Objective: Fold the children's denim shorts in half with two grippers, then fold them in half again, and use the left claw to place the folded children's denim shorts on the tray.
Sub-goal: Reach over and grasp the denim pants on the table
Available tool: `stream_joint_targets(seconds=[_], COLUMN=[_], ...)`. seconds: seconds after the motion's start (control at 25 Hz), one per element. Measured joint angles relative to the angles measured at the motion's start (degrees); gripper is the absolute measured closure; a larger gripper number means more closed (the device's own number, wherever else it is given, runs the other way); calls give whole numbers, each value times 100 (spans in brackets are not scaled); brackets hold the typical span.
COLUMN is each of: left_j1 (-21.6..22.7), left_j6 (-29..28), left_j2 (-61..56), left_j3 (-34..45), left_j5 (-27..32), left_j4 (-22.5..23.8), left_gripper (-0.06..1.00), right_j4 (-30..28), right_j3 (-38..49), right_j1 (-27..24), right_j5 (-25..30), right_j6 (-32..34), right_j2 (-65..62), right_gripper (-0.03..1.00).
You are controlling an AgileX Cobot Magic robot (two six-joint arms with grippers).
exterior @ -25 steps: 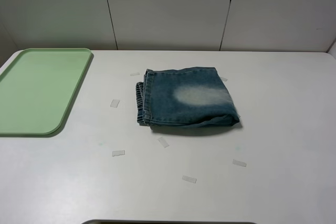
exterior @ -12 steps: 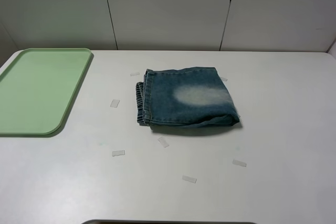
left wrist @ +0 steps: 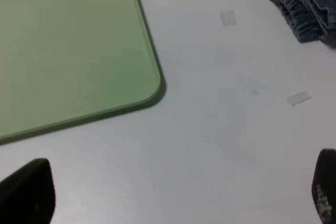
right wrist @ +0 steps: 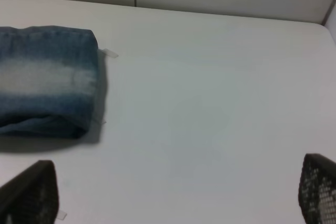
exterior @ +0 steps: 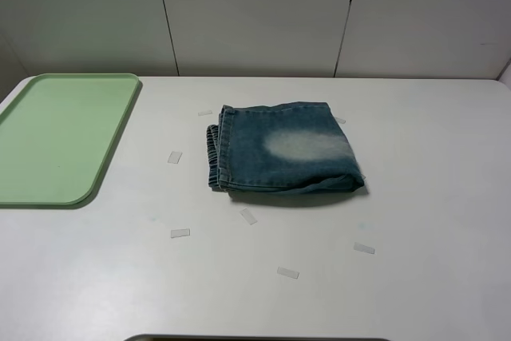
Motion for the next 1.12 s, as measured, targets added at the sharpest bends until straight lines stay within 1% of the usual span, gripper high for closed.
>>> stream_joint_targets(seconds=[0.36, 0.52, 0.6, 0.72, 0.8, 0.88, 1.04, 1.12], left_j1=[0, 0, 0, 0, 0, 0, 0, 0], left_j6=[-18, -281, -438, -514, -514, -500, -356, -199], left_j2=[0, 0, 0, 119, 488, 1044, 2450, 3180], left_j3=[0, -46, -162, -376, -552, -805, -1442, -1732], left_j5=[0, -60, -403, -1244, -1818, -2178, -2428, -2462], left_j4=[-37, -182, -298, -476, -507, -550, -742, -950], left_gripper=[-4, -3, -2, -1, 1, 4, 6, 6], right_j4=[0, 0, 0, 0, 0, 0, 0, 0], right_j3=[0, 0, 0, 0, 0, 0, 0, 0], right_j1=[0, 0, 0, 0, 0, 0, 0, 0], right_j5=[0, 0, 0, 0, 0, 0, 0, 0], right_j6=[0, 0, 0, 0, 0, 0, 0, 0], right_j2=[0, 0, 0, 0, 0, 0, 0, 0], right_gripper=[27, 27, 27, 27, 27, 27, 27, 27])
